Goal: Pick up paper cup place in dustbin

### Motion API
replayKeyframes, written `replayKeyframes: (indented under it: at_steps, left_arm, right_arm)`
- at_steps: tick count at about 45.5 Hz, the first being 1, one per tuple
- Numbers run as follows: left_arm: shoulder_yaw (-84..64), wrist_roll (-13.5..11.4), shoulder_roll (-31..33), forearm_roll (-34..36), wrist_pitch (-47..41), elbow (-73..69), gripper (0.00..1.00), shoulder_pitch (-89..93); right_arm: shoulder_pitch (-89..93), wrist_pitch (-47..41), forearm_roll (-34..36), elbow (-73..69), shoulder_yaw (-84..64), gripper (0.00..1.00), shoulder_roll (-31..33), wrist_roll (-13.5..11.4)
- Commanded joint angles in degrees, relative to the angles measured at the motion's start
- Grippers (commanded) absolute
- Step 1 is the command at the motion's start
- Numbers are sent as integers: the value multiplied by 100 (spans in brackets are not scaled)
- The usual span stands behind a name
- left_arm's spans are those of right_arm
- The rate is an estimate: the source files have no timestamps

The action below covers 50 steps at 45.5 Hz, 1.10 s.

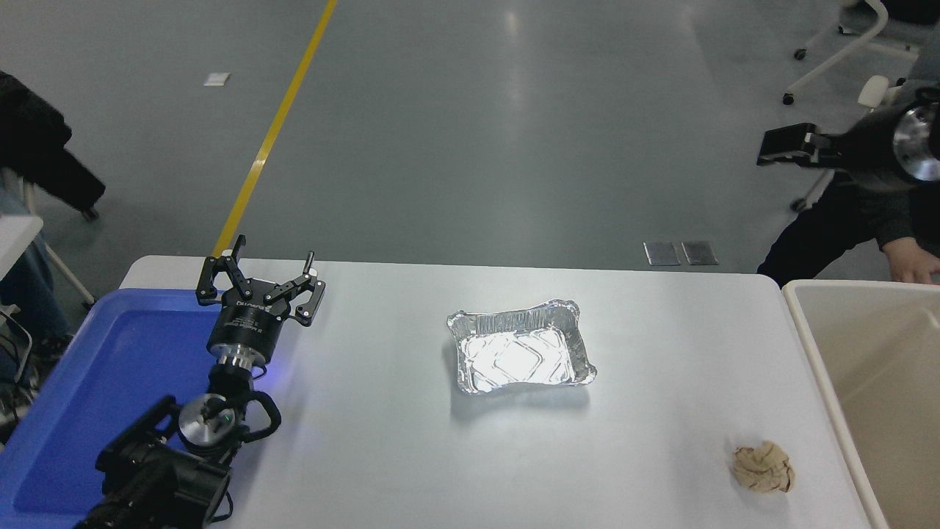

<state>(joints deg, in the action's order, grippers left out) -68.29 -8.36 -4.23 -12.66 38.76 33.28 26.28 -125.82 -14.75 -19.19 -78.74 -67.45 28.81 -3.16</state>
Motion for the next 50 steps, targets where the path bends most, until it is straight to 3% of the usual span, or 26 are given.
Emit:
replayKeyframes:
  at_steps: [1, 14, 21, 33, 50]
  left_arm:
    - [0, 1, 1, 0, -1, 3, 99, 0]
    - [0, 1, 1, 0, -1, 3, 99, 0]
    - [0, 1, 1, 0, -1, 3, 99, 0]
    - [0, 1, 1, 0, -1, 3, 99, 0]
    - [0, 1, 1, -8, -9, 3, 99, 0]
  right_arm:
    - [-716, -379, 152, -668, -365, 100, -1079, 17]
    - [-1023, -1416, 802, -923, -312, 100, -1650, 237]
    - [-1147, -1961, 1075, -1073, -128, 100, -1738, 448]
    - [-1155, -2752, 1725, -1143, -128, 100, -1888, 571]
    - [-1164, -2797, 1884, -1284, -699, 100, -1879, 589]
